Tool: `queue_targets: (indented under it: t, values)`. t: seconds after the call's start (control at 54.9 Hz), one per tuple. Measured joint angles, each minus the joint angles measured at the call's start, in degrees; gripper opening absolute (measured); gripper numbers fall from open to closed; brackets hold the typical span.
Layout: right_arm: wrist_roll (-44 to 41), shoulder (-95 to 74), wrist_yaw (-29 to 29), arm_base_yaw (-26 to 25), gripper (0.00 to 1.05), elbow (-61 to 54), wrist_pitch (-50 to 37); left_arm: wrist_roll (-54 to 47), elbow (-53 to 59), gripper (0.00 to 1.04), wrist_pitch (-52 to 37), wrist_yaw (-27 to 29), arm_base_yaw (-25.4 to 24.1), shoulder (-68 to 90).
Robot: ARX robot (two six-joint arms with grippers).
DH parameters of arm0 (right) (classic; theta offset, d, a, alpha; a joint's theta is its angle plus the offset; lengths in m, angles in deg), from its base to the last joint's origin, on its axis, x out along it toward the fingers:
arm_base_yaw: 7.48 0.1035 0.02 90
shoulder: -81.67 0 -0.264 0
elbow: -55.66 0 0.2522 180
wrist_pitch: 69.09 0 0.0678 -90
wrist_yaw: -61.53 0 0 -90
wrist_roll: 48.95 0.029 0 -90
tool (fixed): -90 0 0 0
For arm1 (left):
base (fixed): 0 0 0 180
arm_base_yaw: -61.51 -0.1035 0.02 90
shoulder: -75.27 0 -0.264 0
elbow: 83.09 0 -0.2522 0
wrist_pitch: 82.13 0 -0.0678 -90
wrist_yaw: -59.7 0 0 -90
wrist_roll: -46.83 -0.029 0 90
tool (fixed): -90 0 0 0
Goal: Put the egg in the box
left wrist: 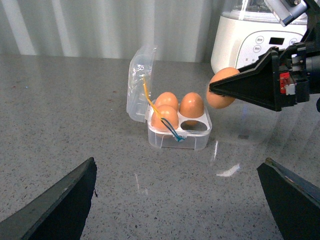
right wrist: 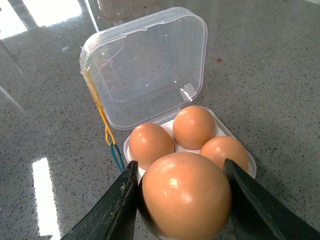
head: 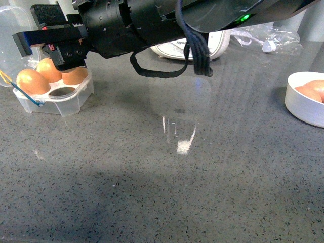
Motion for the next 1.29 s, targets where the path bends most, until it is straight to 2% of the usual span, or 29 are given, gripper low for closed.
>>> queue_targets:
  t: [0.546,0.637,0.819,1.056,1.219,1.292]
  values:
    - [-0.13,-2.8,0.17,1.07,0.44,2.62,1.49,0.0,0.0,0.98,0.0,0.0,0.0,0.0]
    - [-0.28,-2.82,0.17,1.11,0.6,2.62,1.53,0.0,0.0,0.98,0.0,0.0,0.0,0.0]
    - [-0.2,-2.78,0.17,1.33,0.99,2.6,1.44,0.0,0.0,0.98,0.0,0.0,0.0,0.0]
    - [0.9,3.96,0.46,0.07,0.97,-3.28,-3.32,0.0,0.0,0.98,0.0,0.0,0.0,0.0]
    - [1.29,14.25,2.97,-4.57,0.97,-12.76,-6.69,0.0,0.0,0.98,0.0,0.0,0.0,0.0]
    - [1.33,18.03,6.1,-7.23,0.97,-16.94,-7.8,0.0,0.0,0.98,0.0,0.0,0.0,0.0]
